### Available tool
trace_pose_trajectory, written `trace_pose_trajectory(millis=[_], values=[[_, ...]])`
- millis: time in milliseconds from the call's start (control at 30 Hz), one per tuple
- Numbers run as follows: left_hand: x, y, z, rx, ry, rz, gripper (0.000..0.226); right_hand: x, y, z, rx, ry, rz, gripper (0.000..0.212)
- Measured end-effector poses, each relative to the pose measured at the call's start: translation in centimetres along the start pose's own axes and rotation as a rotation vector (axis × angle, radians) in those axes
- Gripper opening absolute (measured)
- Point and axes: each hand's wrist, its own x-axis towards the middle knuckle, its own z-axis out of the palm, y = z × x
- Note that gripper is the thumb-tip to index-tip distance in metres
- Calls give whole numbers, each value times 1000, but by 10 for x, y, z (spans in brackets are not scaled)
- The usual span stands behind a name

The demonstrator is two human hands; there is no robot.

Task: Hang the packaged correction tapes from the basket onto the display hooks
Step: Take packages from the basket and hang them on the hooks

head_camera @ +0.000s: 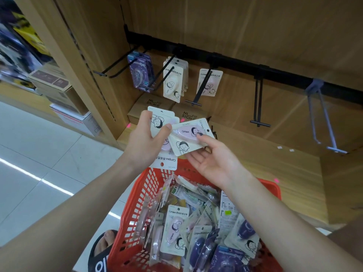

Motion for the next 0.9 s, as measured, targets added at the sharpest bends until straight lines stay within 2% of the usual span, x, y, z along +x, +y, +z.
trace_pose_trajectory(millis=[100, 167, 333, 467, 733, 900], values=[[0, 0, -1, 6, -4, -16, 29, 4, -8, -3, 95, -14, -60, 37], [2, 0, -4, 33, 42, -37, 31, 6, -10, -7, 61, -1, -121, 34], [10, -4, -8, 135, 153, -56, 35, 9, -7, -12, -437, 78, -379, 28], [11, -2, -6, 171, 173, -63, 36, 11, -2, -3, -646, 68, -515, 29], [7, 3, -6, 191, 203, -90, 39, 28, -17, 12, -625, 19, -534, 28], [6, 5, -4, 180, 201, -74, 37, 45, -24, 17, -623, 120, -509, 16]])
